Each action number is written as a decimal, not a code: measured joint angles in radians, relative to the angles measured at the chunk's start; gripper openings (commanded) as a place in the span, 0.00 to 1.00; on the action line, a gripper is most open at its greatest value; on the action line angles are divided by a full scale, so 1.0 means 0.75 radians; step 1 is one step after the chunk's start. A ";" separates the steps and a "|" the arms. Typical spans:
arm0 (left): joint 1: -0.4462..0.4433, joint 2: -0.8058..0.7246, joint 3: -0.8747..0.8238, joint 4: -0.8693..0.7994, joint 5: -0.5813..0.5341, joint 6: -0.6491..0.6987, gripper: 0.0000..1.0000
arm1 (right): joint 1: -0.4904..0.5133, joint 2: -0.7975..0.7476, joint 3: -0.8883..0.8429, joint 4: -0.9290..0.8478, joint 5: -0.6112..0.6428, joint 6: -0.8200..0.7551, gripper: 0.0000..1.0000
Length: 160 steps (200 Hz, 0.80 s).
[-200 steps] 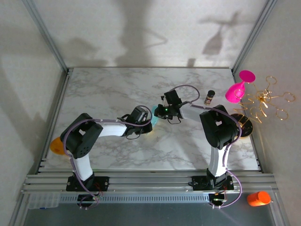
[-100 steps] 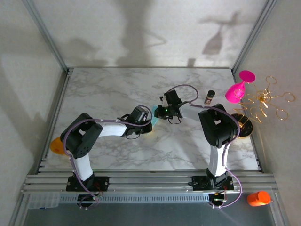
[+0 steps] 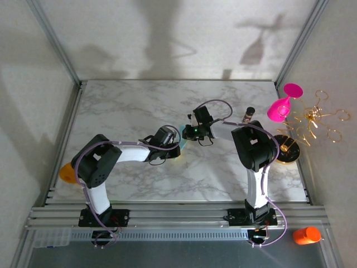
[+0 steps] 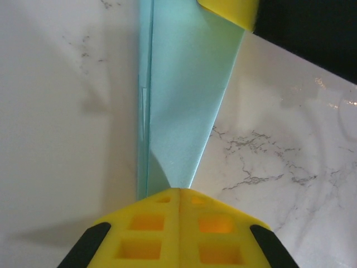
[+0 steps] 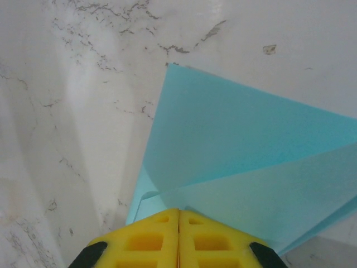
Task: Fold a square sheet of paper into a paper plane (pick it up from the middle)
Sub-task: Fifth fold the wing at the center of the table.
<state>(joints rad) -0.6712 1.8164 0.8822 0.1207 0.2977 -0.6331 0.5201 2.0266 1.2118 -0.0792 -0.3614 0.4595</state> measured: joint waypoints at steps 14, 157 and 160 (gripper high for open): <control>0.006 -0.011 -0.001 -0.023 0.001 0.012 0.00 | 0.000 0.000 -0.001 0.000 -0.001 0.002 0.09; 0.025 0.076 0.065 0.068 0.005 -0.111 0.00 | 0.008 -0.083 -0.153 0.109 -0.048 0.146 0.09; 0.024 0.076 0.066 0.066 0.001 -0.111 0.00 | 0.008 -0.088 -0.153 0.107 -0.047 0.146 0.09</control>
<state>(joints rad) -0.6529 1.8732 0.9318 0.1703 0.2981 -0.7166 0.5262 1.9606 1.0969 0.0013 -0.3965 0.5694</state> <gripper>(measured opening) 0.050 0.088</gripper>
